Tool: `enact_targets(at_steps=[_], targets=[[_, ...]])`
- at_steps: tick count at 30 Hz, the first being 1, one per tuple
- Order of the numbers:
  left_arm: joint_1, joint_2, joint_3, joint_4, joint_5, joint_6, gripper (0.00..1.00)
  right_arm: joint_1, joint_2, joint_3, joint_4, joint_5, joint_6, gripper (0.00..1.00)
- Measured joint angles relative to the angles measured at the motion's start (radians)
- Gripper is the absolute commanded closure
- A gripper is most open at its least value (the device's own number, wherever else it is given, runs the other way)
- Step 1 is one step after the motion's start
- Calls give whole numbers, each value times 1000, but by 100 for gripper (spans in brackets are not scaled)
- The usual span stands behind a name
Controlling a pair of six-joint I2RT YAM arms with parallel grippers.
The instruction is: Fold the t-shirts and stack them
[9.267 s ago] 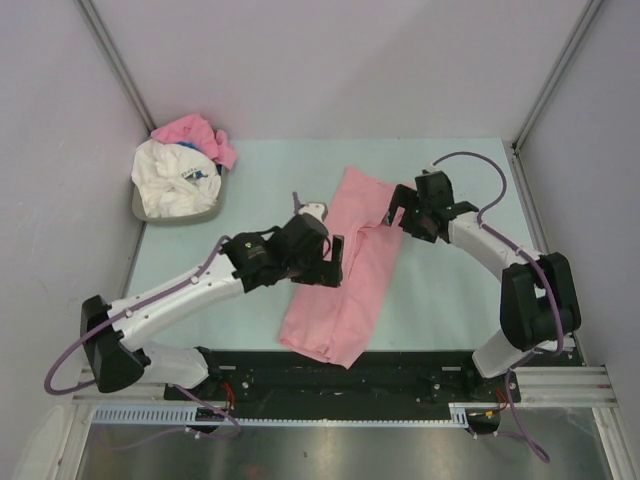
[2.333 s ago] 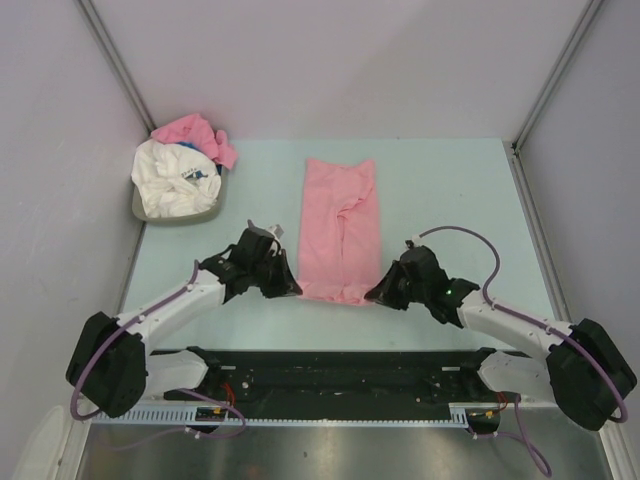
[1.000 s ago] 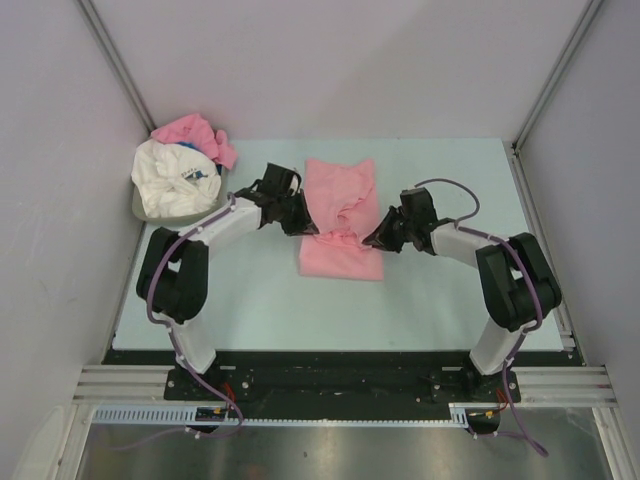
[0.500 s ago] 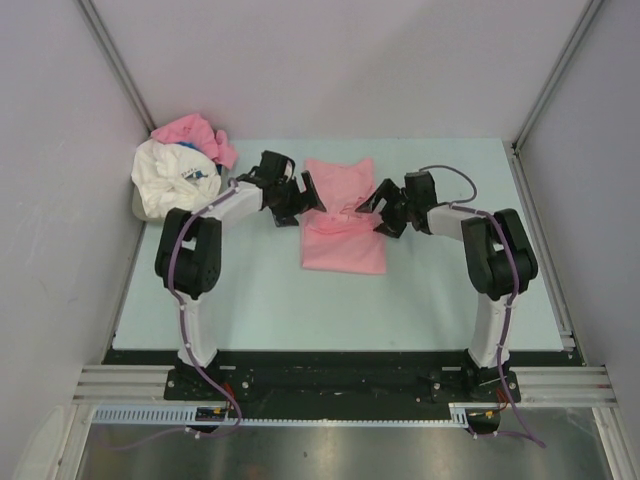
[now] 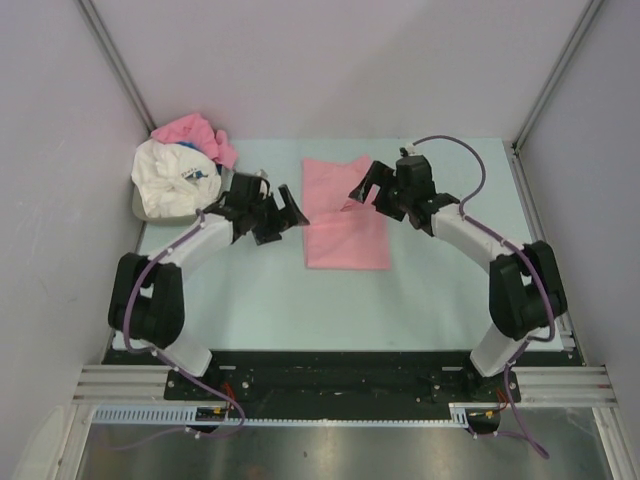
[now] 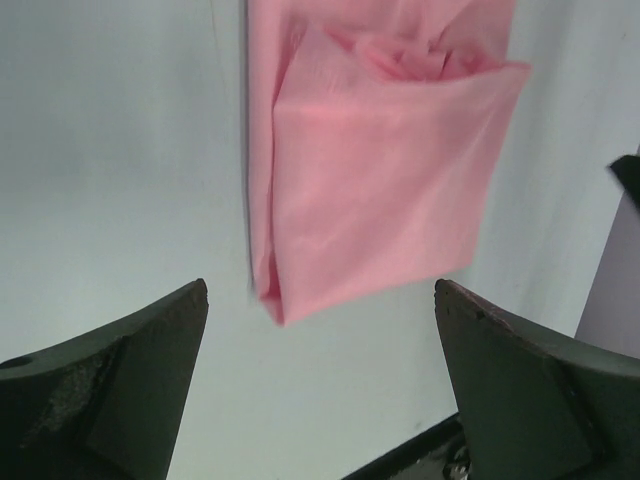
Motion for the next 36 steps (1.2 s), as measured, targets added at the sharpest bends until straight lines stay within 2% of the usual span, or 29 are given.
enact_targets(at_steps=[4,8,12,15,20,26,36], targets=[[-48,-103,-145,7,-10,-3,0,67,-115,-2,-93,50,-51,0],[-117,-124,-223,15,-17,-3,0,31,-164,-94,-127,60,-74,0],[-159,-119,-263,22,-21,-6,0,-68,-178,-248,-139,-5,-92,0],[-161,-109,-270,36,-35,-6,0,-146,-177,-332,-128,-111,-107,1],[-161,-68,-269,58,-56,-7,0,-182,-167,-389,-40,-292,-107,1],[-159,10,-241,69,-53,-16,14,-180,-111,-433,58,-393,-98,2],[-158,76,-219,140,-30,-50,42,-180,-97,-472,111,-423,-91,3]])
